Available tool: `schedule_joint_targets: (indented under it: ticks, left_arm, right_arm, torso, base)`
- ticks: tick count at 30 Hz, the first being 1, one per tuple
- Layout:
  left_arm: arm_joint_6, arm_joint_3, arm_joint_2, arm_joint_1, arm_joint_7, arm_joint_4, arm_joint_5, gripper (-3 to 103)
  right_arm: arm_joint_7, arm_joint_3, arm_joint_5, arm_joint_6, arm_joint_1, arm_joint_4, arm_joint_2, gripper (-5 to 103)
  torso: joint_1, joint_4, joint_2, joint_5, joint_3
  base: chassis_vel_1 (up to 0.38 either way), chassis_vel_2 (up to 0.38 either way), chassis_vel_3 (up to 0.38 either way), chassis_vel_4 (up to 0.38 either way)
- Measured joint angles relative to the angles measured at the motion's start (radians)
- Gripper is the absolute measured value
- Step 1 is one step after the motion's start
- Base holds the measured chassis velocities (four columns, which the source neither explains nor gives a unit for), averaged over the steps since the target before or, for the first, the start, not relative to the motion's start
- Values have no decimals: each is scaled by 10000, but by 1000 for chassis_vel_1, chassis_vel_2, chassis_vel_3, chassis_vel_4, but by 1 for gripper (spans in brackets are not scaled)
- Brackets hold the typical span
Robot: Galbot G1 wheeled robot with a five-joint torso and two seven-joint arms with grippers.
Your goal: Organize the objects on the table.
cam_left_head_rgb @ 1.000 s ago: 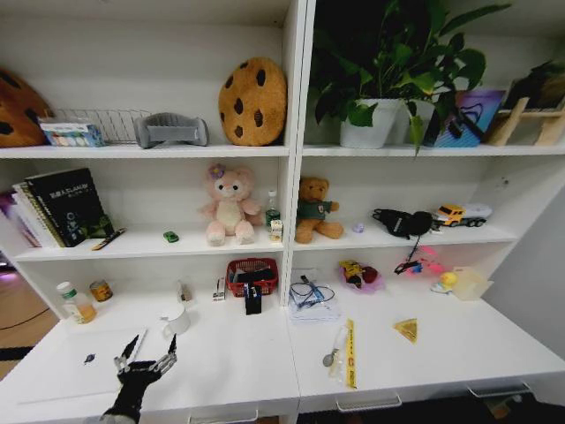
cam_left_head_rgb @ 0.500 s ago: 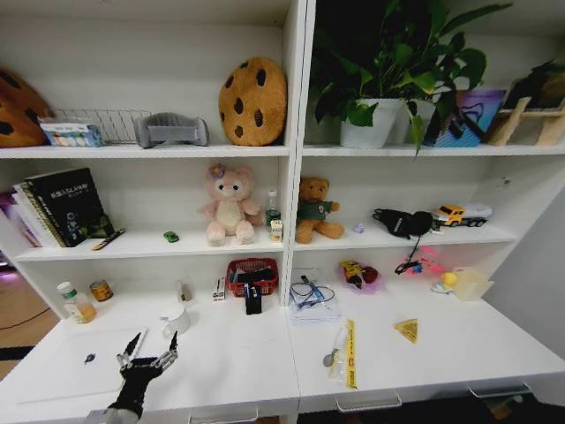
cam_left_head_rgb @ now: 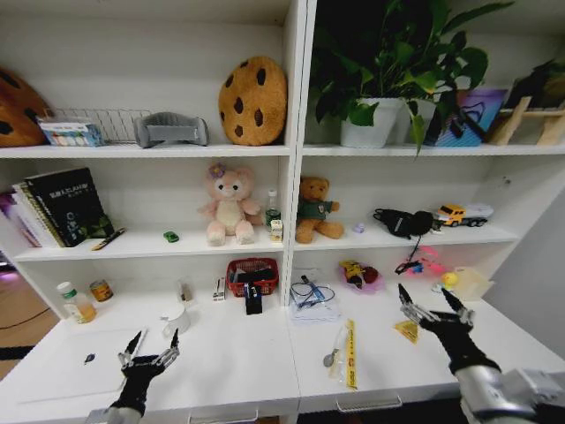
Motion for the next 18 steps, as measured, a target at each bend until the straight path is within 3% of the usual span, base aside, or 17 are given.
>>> schedule_joint_targets:
  ticks: [5,8,18]
  left_arm:
    - [0,22,-82,-35,0,46,-2,99]
    - [0,13,-52,-39,0,111,-17,99]
    - [9,61,-46,-58,-4,163,-9,99]
  right_arm:
    - [-252,-361,-875,207,-333,-413,767,100]
    - [-892,-390,-1592,811,-644,-948,1292,100]
    - [-1790,-488,-2417,1792,-830,-1528,1400,100]
  torso:
    - [0,-5,0,0,-1]
    - [-1,-6,1,-1,-3]
    - [-2,-4,2,-2,-2]
  base:
    - [0,0,0,0]
    - [0,0,0,0]
    - [0,0,0,0]
